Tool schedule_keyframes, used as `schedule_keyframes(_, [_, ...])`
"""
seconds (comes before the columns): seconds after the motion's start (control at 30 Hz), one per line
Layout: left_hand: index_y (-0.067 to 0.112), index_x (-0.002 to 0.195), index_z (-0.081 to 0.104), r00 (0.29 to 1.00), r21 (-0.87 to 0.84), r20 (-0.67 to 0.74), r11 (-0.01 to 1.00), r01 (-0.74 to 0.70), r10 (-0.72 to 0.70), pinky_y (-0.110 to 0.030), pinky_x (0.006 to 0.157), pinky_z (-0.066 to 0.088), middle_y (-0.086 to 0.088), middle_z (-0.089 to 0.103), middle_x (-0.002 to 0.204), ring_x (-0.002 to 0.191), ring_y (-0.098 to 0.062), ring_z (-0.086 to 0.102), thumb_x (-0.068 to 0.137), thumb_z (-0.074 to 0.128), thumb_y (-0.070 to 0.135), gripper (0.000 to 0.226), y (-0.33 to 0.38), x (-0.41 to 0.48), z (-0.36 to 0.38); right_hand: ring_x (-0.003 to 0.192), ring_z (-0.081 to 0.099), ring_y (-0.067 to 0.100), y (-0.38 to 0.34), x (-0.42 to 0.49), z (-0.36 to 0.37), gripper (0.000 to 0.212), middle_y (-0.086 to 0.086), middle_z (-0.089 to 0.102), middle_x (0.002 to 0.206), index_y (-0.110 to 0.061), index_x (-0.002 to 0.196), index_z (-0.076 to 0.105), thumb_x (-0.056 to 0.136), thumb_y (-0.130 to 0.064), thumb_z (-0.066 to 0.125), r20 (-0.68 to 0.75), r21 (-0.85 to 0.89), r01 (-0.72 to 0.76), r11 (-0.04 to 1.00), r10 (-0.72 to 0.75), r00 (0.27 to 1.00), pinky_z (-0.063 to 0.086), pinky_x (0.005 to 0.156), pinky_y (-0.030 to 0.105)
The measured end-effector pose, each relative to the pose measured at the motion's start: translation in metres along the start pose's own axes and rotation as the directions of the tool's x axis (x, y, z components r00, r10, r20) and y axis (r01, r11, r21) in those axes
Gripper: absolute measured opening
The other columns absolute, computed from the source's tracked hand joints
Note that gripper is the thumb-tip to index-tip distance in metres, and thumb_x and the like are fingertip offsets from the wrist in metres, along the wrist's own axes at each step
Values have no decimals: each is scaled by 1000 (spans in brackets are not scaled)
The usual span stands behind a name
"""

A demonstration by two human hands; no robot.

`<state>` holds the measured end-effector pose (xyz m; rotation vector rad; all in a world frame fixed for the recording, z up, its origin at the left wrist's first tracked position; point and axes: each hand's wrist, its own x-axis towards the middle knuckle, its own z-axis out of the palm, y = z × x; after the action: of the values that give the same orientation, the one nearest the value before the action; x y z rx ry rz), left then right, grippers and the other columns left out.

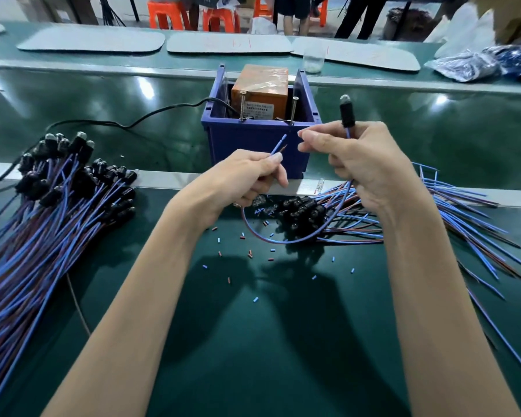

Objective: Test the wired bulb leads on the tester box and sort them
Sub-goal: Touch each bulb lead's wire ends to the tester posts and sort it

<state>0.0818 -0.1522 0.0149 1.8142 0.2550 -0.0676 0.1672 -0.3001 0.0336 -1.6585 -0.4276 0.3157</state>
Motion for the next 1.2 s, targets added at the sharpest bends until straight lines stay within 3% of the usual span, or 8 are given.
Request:
schedule_keyframes(0.2, [17, 73, 59, 1000, 38, 24, 999, -2, 1, -15, 40, 15, 14, 23, 49, 44, -4, 16, 103, 37, 34, 41, 0, -2, 1, 36, 35, 0, 1, -2, 7, 9, -4, 66, 61, -16, 73, 70, 80, -14, 75, 100, -46, 12, 999, -7, 995, 24, 38, 9])
schedule_keyframes(0.33, [17, 73, 59, 1000, 46, 30, 999, -6, 5, -15, 40, 16, 14, 24, 49, 43, -4, 18, 103, 37, 35, 41, 0, -2, 1, 36, 34, 0, 2, -1, 7, 13, -15, 43, 44, -16, 72, 66, 81, -12, 74, 101, -55, 33, 998, -28, 995, 25, 39, 7])
schedule_keyframes(0.5, [18, 71, 58, 998, 90, 59, 996, -17, 12, -14, 39, 18, 15, 27, 45, 41, -3, 21, 104, 37, 34, 42, 1, -3, 2, 38, 30, 1, 3, 0, 6, 7, -15, 47, 44, -15, 78, 67, 83, -16, 72, 126, -38, 15, 999, -10, 992, 23, 38, 11])
schedule_keyframes(0.63, [17, 69, 59, 997, 126, 73, 992, -24, 15, -13, 39, 19, 15, 27, 44, 40, -3, 22, 104, 36, 31, 44, 2, -4, 1, 38, 28, 1, 4, 1, 10, 12, -16, 32, 44, -14, 74, 64, 84, -11, 71, 120, -53, 21, 998, -15, 993, 23, 38, 11])
schedule_keyframes(0.87, [18, 73, 52, 995, 67, -55, 995, -78, 82, -13, 39, 19, 16, 30, 46, 43, -3, 24, 102, 44, 30, 32, 2, -3, -1, 37, 34, -1, 8, 3, 11, 15, -12, 44, 51, -14, 72, 64, 85, -15, 70, 86, -135, 45, 990, -34, 996, 26, 39, 8])
schedule_keyframes(1.0, [18, 71, 53, 992, 83, -77, 992, -97, 104, -15, 39, 19, 14, 29, 47, 44, -4, 24, 100, 47, 27, 31, 3, -5, -3, 39, 40, -2, 9, 5, 13, 16, -17, 46, 44, -15, 71, 64, 85, -18, 71, 66, -177, 58, 982, -47, 997, 30, 43, 9])
schedule_keyframes(1.2, [18, 70, 57, 990, 157, -103, 984, -80, 96, -13, 38, 21, 15, 32, 41, 39, -2, 27, 98, 52, 26, 30, 6, -8, -3, 50, 37, 2, 12, 6, 16, 25, -18, 45, 39, -20, 61, 59, 84, -22, 70, 25, -263, 5, 965, 2, 1000, 27, 54, 20])
